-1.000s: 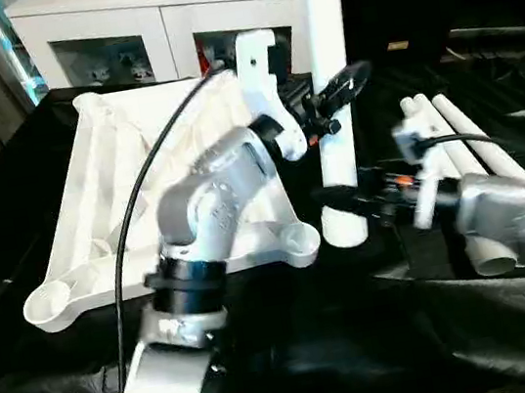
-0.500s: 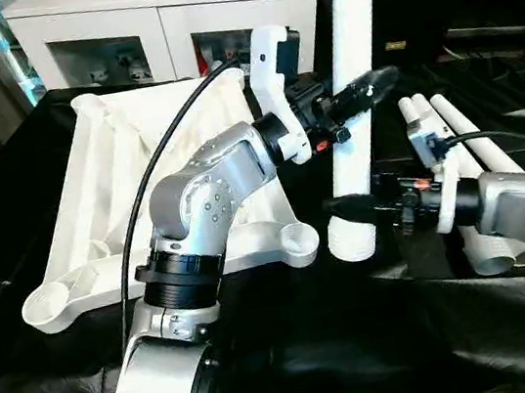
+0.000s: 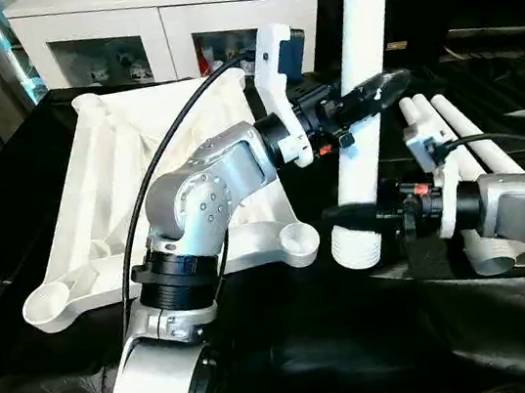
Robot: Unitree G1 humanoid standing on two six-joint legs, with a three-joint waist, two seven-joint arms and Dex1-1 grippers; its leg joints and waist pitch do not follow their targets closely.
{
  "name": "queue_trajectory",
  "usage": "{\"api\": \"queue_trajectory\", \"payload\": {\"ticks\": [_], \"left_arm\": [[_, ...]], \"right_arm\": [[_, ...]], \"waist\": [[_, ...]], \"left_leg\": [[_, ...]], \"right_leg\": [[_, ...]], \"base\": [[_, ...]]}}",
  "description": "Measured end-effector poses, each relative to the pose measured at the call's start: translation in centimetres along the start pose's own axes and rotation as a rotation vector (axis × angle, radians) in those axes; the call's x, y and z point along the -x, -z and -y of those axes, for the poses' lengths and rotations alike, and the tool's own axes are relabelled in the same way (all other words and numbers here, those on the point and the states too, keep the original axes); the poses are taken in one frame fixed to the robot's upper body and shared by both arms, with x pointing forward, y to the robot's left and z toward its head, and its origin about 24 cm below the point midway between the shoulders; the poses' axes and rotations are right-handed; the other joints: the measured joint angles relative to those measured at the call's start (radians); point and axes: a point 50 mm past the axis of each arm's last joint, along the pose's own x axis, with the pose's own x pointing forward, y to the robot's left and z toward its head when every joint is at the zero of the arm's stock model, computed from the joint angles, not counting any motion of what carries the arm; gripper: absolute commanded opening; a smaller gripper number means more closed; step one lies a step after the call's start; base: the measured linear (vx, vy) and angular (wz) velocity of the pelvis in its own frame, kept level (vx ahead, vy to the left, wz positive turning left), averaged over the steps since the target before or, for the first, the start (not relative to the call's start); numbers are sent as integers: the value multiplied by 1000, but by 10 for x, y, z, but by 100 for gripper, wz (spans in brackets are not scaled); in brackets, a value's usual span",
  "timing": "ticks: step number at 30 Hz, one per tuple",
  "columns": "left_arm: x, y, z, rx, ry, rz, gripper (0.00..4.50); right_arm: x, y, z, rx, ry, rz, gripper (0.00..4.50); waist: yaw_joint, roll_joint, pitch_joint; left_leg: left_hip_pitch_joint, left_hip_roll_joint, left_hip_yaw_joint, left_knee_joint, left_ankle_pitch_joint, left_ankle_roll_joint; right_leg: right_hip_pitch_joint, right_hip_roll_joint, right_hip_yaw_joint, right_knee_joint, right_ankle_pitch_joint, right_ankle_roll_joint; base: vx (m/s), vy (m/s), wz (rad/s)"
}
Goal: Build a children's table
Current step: Pick table leg
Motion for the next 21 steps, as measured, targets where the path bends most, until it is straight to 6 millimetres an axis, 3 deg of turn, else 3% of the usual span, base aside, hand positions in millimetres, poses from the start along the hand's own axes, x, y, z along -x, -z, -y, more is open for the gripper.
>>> {"api": "queue_trajectory", "payload": {"ticks": [21], "left_arm": [[-1, 0, 8, -52, 55, -43, 180]], "right_arm": [[-3, 0, -3, -4, -20, 4, 335]], "waist": [[4, 0, 0]], "left_leg": [[0, 0, 0, 0, 0, 0]], "right_leg": [[0, 0, 0, 0, 0, 0]], "base": [[0, 0, 0]]}}
